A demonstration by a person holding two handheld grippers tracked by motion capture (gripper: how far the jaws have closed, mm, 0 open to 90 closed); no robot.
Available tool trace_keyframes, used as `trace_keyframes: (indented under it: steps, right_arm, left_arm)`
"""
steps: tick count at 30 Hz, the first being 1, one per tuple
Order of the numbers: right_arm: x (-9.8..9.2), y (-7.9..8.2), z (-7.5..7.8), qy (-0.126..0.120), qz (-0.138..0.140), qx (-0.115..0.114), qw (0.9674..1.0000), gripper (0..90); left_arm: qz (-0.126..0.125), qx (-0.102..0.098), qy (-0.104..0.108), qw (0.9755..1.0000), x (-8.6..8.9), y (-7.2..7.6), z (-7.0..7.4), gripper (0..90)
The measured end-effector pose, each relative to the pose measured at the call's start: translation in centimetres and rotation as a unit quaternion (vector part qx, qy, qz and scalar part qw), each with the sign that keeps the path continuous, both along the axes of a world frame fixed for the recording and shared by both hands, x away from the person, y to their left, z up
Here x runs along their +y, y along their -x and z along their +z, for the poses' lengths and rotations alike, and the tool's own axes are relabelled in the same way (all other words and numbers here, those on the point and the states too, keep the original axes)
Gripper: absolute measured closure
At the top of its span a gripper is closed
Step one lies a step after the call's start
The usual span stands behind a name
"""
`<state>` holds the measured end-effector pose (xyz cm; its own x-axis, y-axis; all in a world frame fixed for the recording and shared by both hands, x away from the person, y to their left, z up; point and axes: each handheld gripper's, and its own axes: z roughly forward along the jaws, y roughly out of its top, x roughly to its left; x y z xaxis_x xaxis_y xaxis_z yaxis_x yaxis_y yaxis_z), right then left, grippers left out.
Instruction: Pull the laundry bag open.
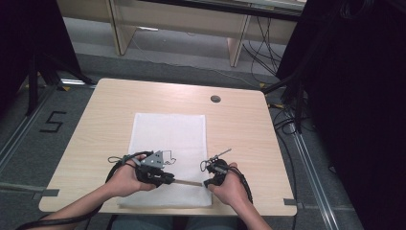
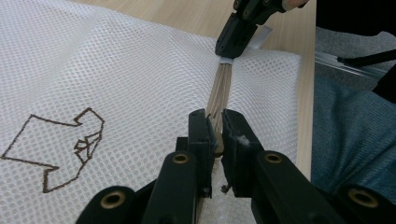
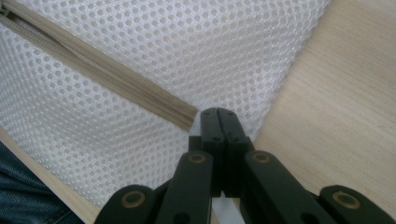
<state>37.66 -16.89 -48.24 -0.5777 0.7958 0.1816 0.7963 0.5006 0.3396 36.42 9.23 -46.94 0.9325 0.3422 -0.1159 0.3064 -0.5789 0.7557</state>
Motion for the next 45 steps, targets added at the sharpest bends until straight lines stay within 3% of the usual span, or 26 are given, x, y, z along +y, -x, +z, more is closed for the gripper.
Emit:
trace_keyframes:
  steps: [2,6,7,15,19,24,26,27,29,31,33,36,37,40,45]
  right_arm:
    - [0.0,0.0,0.0,0.001,0.000,0.000,1.0000,90.0]
    - [0.0,0.1,0.0,0.001,0.003,-0.005,1.0000,90.0]
    - [0.0,0.1,0.0,0.002,0.000,-0.004,1.0000,90.0]
    - [0.0,0.0,0.0,0.003,0.000,0.000,1.0000,90.0]
    - [0.1,0.1,0.0,0.007,-0.002,0.000,1.0000,90.0]
    - [0.2,0.2,0.1,0.010,-0.008,0.004,0.9999,90.0]
    - [0.1,0.1,0.0,0.005,0.000,-0.003,1.0000,90.0]
    - [0.1,0.1,0.0,0.005,0.001,-0.004,1.0000,90.0]
    - [0.1,0.1,0.0,0.006,0.002,-0.003,1.0000,90.0]
    - [0.2,0.2,0.1,0.010,-0.007,0.004,0.9999,90.0]
    - [0.1,0.1,0.1,0.009,0.002,-0.003,1.0000,90.0]
    - [0.1,0.0,0.0,0.007,0.007,-0.005,0.9999,90.0]
    - [0.1,0.1,0.0,0.007,0.006,-0.005,0.9999,90.0]
    - [0.2,0.2,0.1,0.010,-0.008,0.005,0.9999,90.0]
    - [0.1,0.1,0.1,0.006,-0.001,0.003,1.0000,90.0]
  left_arm:
    - [-0.001,0.003,0.008,1.0000,0.0,-0.1,0.0,81.8]
    - [-0.001,0.005,0.005,1.0000,0.1,0.1,0.0,81.8]
    - [-0.007,-0.003,0.003,1.0000,0.2,0.0,0.0,81.8]
    - [0.007,0.002,0.012,0.9999,1.2,0.2,0.1,81.8]
    - [-0.007,-0.010,0.008,0.9999,1.2,0.1,0.1,81.8]
    - [-0.005,-0.010,0.004,0.9999,1.2,0.2,0.2,81.8]
    - [-0.006,-0.009,0.007,0.9999,1.1,0.3,0.2,81.8]
    - [-0.006,-0.017,-0.004,0.9998,1.3,0.2,0.3,81.8]
    - [0.000,-0.022,0.002,0.9998,1.5,0.1,0.6,81.8]
    - [0.006,-0.014,0.014,0.9998,1.9,0.0,0.7,81.8]
    - [0.007,-0.006,0.016,0.9998,2.2,0.1,0.4,81.8]
    - [0.003,-0.013,0.007,0.9999,2.2,0.2,0.4,81.8]
    - [0.005,-0.008,0.014,0.9999,2.2,0.2,0.5,81.8]
    - [0.006,-0.014,0.006,0.9999,2.5,0.1,0.6,81.8]
    - [0.015,-0.002,0.021,0.9997,3.0,0.2,0.5,81.8]
